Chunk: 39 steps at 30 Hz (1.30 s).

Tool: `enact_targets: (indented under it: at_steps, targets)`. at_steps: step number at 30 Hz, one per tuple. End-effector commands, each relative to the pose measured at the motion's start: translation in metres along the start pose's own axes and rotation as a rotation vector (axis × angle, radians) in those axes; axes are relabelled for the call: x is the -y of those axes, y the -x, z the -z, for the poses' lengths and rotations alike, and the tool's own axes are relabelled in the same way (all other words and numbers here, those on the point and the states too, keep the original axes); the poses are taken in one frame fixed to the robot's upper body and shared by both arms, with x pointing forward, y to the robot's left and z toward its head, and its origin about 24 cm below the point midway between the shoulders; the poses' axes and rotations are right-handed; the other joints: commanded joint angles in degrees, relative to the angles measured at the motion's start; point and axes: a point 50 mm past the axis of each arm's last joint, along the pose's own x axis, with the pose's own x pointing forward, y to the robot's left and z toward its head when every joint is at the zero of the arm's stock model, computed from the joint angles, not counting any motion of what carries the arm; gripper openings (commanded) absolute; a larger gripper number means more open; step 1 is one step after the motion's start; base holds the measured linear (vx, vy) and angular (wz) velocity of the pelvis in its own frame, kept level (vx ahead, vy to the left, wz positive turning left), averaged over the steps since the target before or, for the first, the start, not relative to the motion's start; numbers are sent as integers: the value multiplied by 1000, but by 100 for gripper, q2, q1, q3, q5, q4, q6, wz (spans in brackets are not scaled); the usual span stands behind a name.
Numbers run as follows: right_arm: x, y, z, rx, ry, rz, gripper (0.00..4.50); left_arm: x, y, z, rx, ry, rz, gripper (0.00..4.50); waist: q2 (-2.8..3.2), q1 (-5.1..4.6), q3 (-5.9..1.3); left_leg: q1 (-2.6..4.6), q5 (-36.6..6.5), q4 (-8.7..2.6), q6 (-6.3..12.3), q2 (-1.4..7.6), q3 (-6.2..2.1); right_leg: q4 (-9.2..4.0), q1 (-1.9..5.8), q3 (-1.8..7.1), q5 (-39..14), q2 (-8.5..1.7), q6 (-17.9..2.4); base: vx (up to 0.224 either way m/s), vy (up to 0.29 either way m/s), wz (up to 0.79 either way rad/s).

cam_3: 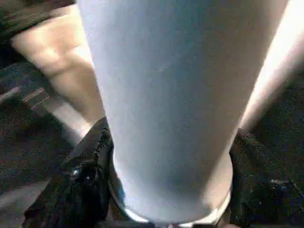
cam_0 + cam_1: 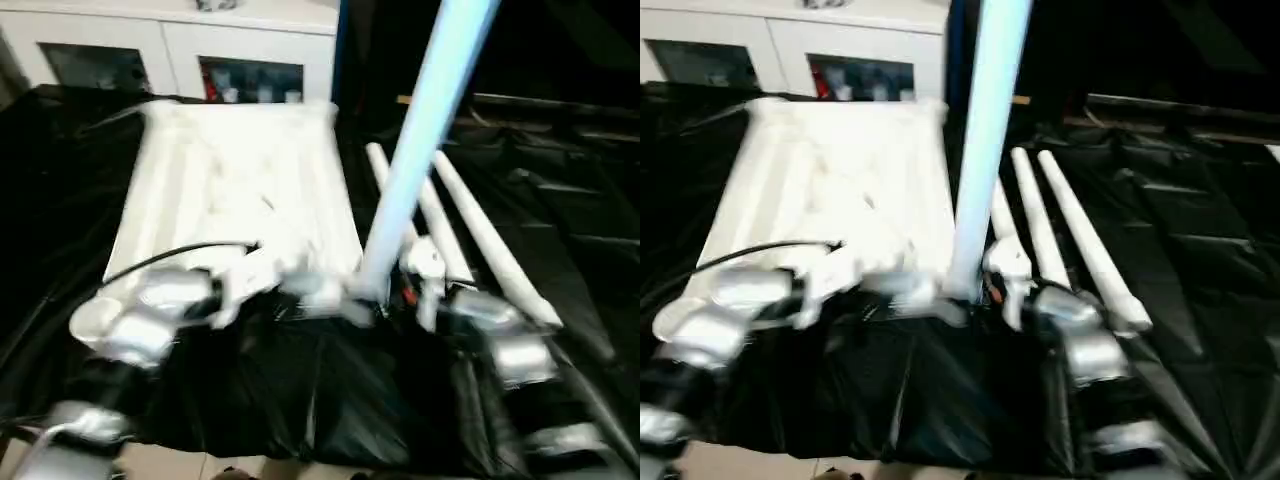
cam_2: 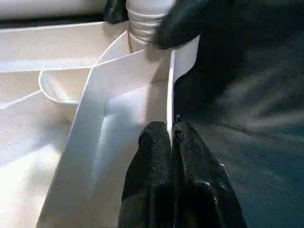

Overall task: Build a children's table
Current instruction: Rotate leg to tighten

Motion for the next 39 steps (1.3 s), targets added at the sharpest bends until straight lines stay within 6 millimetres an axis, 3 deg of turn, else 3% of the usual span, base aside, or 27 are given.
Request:
enact_targets:
  at_steps: [1,3,8,11,17,20,22,26,27,29,30,35,39]
  targets:
    - [-26,-18,11,-35,-18,-51,275,12,-23,3,1,64,-28,0,-37,0,-198,48,-1605,-408,0,285,-173,-574,143,289,-2573,-506,-829,0,0,0]
    - [-36,-31,16,-43,-46,50,275,16,-39,-8,36,74,-65,0,-4,-21,-185,79,-1756,-401,13,276,-172,-617,92,310,-2733,-507,-745,0,0,0]
    - [-51,-51,5,-8,-65,128,275,28,-60,-19,63,86,-69,0,2,-56,-195,43,-1799,-430,87,266,-191,-633,115,309,-2698,-500,-648,0,0,0]
    - [-48,-51,-1,34,-58,124,344,30,-61,-19,54,73,-64,0,18,-56,-210,29,-1728,-430,152,269,-184,-618,125,314,-2384,-495,-697,0,0,0]
    - [-35,-34,-10,57,50,-44,363,23,-36,-4,28,37,-11,0,12,-47,-237,-3,-1549,-406,284,267,-170,-578,169,316,-1980,-502,-825,0,0,0]
    - [-30,-23,-11,42,115,-151,363,21,-23,2,21,20,24,0,-2,-39,-253,-42,-1254,-368,423,257,-150,-508,221,298,-1453,-491,-1004,0,0,0]
    - [-24,-14,-12,14,169,-243,363,18,-11,7,26,37,48,0,28,-34,-255,-37,-1132,-354,468,262,-136,-496,219,299,-1299,-497,-1059,0,0,0]
    - [-21,-8,-13,-10,185,-320,363,17,-3,9,24,38,78,0,-2,-39,-277,-26,-836,-323,595,263,-113,-415,244,286,-684,-465,-1285,0,0,0]
    - [-17,0,-13,-45,197,-413,363,16,6,13,18,38,113,0,-21,-43,-265,-27,-842,-319,645,265,-106,-408,244,273,-610,-453,-1359,0,0,0]
    - [-15,4,-14,-60,206,-447,363,15,9,15,6,33,124,0,-5,-24,-267,-26,-831,-315,677,274,-104,-394,253,263,-599,-444,-1379,0,0,0]
    - [-12,8,-15,-82,207,-499,337,14,14,18,-7,27,145,0,14,-11,-255,-17,-862,-318,671,296,-94,-397,237,260,-624,-442,-1394,0,0,0]
    - [-8,13,-16,-113,206,-562,307,13,22,22,-22,23,181,0,-26,49,-250,3,-974,-325,534,310,-84,-397,229,266,-875,-459,-1372,0,0,0]
    - [-8,14,-15,-143,206,-627,278,12,26,23,-39,12,214,0,-24,74,-254,2,-907,-321,513,306,-85,-385,229,267,-849,-460,-1369,0,0,0]
